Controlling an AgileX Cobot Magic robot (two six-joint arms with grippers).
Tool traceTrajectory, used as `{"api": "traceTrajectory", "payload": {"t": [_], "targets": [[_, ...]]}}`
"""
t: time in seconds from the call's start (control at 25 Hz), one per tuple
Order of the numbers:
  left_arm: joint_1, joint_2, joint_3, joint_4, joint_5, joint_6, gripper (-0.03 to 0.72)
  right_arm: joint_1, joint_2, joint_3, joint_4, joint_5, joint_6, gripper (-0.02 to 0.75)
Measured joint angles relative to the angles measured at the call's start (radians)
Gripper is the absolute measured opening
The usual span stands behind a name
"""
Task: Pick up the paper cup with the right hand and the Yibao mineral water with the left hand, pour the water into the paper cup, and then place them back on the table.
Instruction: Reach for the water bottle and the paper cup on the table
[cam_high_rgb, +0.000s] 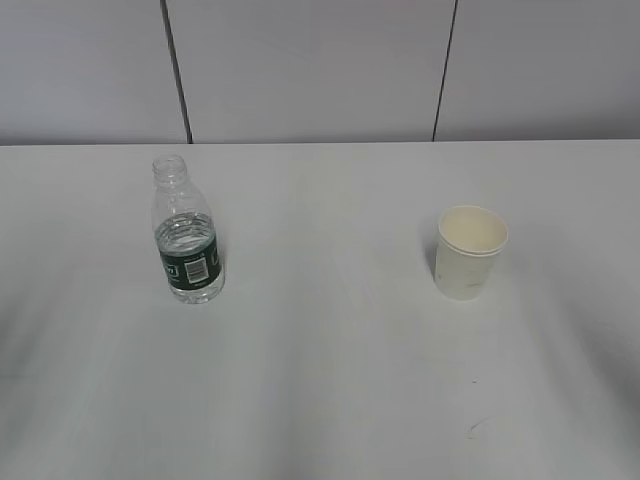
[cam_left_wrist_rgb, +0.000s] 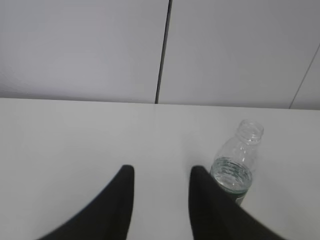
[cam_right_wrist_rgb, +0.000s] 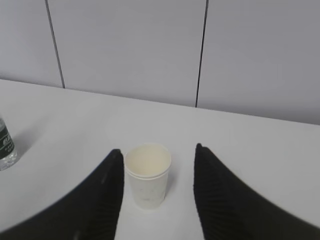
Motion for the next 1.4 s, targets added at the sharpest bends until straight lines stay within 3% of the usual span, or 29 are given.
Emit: {"api": "traceTrajectory", "payload": {"t": [0.32,0.44,0.72,1.04,1.36,1.4], "targets": [[-0.224,0.246,0.001,0.004,-0.220,0.000,0.241,0.000,0.045,0.066,0.000,-0.074,0.017,0.372],[-0.274,0.340,0.001,0.006,-0.332,0.000,0.241,0.000,0.076,0.074,0.000,-0.116,0.017,0.372],[-0.283,0.569,0.001,0.077,-0.577,-0.006,0.241,0.000,0.191,0.117,0.021,-0.267,0.018,0.372],[-0.283,0.800,0.002,0.265,-0.843,-0.159,0.241,0.000,0.412,0.173,0.100,-0.554,-0.031,0.372],[-0.283,0.908,0.004,0.276,-0.908,-0.165,0.241,0.000,0.689,0.178,0.141,-0.843,-0.085,0.372],[-0.283,0.929,0.004,0.276,-0.908,-0.165,0.241,0.000,0.775,0.186,0.161,-0.951,-0.086,0.372]]}}
